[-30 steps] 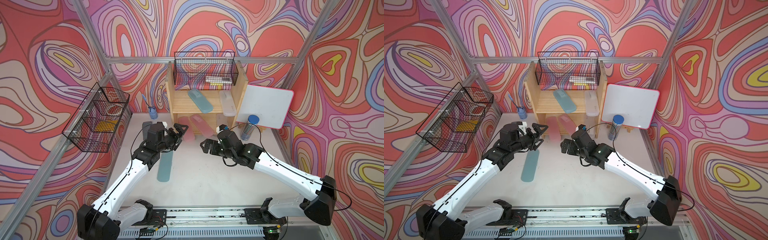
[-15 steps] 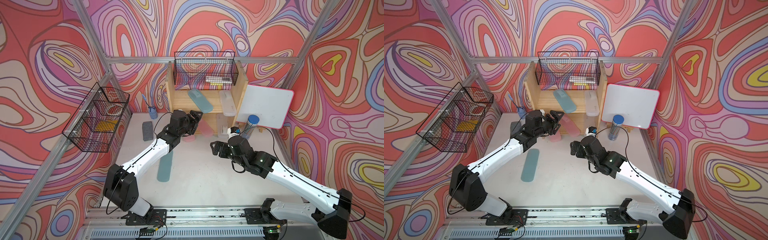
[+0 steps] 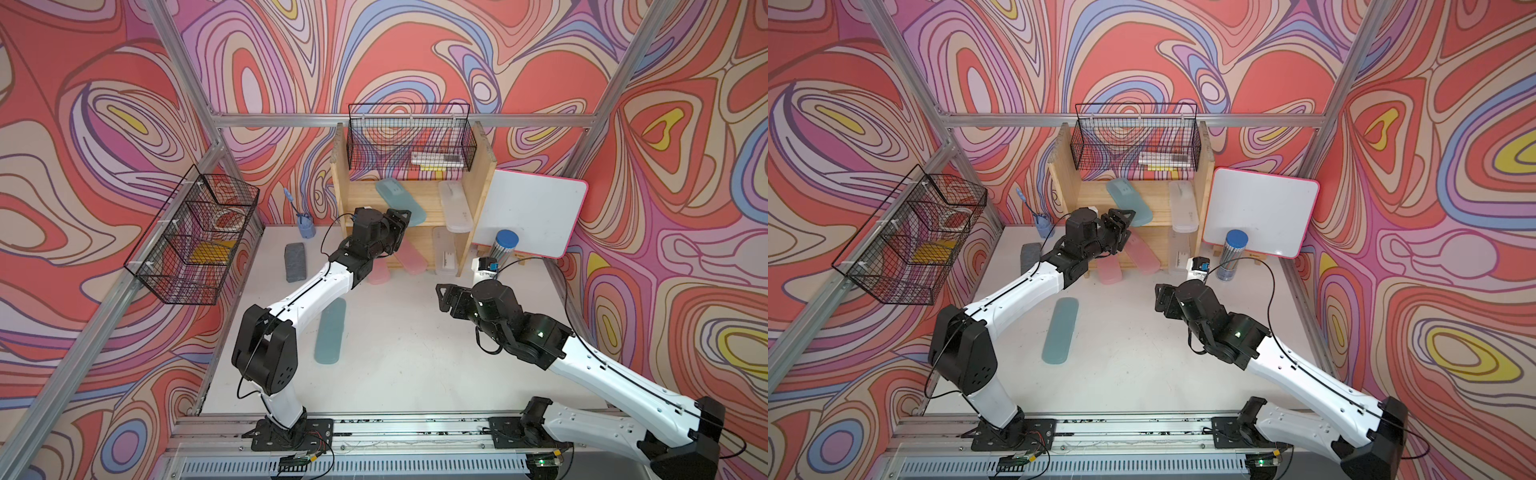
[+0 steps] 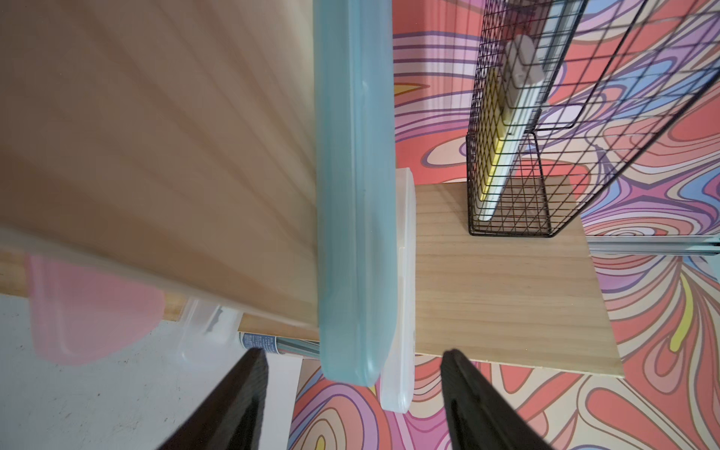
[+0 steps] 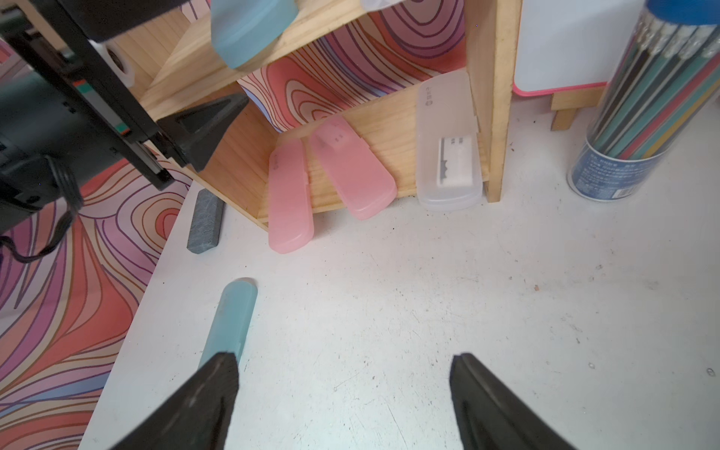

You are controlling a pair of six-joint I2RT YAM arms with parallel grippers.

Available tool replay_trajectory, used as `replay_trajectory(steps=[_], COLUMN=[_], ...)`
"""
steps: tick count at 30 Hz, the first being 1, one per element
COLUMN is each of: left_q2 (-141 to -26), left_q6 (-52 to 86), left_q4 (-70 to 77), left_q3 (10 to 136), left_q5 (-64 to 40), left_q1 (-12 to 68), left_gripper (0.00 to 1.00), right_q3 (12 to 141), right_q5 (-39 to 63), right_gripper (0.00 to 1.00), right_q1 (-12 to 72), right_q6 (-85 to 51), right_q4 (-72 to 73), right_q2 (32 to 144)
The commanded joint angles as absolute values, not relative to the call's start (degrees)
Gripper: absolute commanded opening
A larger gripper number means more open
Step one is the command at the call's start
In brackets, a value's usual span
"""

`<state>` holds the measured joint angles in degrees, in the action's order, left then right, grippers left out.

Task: Remove the pencil cases from the shelf
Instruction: Pick up the pencil case from the shelf.

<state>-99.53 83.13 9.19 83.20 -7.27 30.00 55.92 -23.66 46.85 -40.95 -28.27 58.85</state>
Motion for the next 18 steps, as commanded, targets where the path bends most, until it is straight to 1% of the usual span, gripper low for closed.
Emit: replay_trajectory(steps=[1, 18], left_q2=[-100.5, -102.5], left_q6=[83.4, 83.5], left_q4=[11.3, 12.8], left_q3=[85.0, 86.7], left_q5=[-6.8, -8.0], left_q1=[30.2, 30.6], left_gripper=[0.65, 0.45], right_q3=[55.4, 55.0], right_q5=[-25.5, -26.2], right_gripper=[0.87, 0.87], right_q1=[46.8, 46.8], right_q6=[-39.9, -39.4], right_q4=[-27.7, -29.2], right_q2=[57.8, 56.7])
